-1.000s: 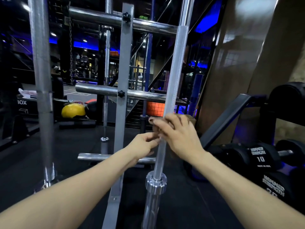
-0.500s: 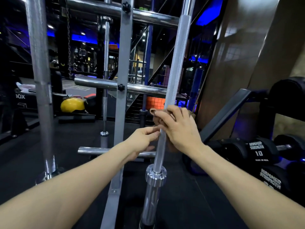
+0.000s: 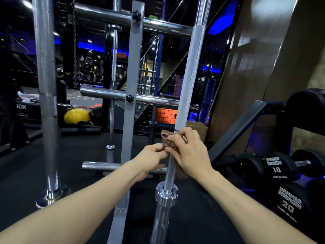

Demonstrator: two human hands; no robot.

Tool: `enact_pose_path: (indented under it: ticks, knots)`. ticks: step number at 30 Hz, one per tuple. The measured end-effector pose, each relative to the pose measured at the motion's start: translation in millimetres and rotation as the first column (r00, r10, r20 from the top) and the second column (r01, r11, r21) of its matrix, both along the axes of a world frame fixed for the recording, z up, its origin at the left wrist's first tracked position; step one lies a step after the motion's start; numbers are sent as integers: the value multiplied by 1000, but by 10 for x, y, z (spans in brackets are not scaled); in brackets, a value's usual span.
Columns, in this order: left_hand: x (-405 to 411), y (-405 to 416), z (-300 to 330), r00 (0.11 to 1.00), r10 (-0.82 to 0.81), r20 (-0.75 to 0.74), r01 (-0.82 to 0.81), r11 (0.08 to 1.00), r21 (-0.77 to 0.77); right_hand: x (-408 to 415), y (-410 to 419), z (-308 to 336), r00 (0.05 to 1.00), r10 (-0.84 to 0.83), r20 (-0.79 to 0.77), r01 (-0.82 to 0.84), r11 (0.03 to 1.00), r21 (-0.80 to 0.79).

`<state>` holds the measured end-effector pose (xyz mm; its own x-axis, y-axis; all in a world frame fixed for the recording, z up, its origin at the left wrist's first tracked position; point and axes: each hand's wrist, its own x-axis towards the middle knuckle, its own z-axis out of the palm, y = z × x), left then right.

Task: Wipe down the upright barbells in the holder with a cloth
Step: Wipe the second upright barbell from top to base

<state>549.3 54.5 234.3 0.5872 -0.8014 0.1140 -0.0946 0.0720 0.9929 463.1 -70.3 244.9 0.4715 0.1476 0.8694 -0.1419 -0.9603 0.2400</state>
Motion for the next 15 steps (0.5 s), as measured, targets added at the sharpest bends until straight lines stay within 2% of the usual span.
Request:
enact_pose_path:
  ticks: [4, 9, 11, 15]
  knots:
    - [65, -39, -9, 1000, -22, 19, 22, 1000, 11, 82, -52, 297, 993, 20, 117, -27, 998, 55]
    - [76, -96, -68, 990, -34, 139, 30, 999, 30, 201, -12, 1, 975, 34, 218, -77, 978, 192]
    - [71, -95, -77, 984, -27, 177, 21, 999, 37, 159, -22, -36, 987, 17, 158, -42, 986, 159]
    - [109, -95, -71, 971, -19, 238, 12, 999, 31, 24, 5, 61, 998, 4, 57, -3, 1000, -10]
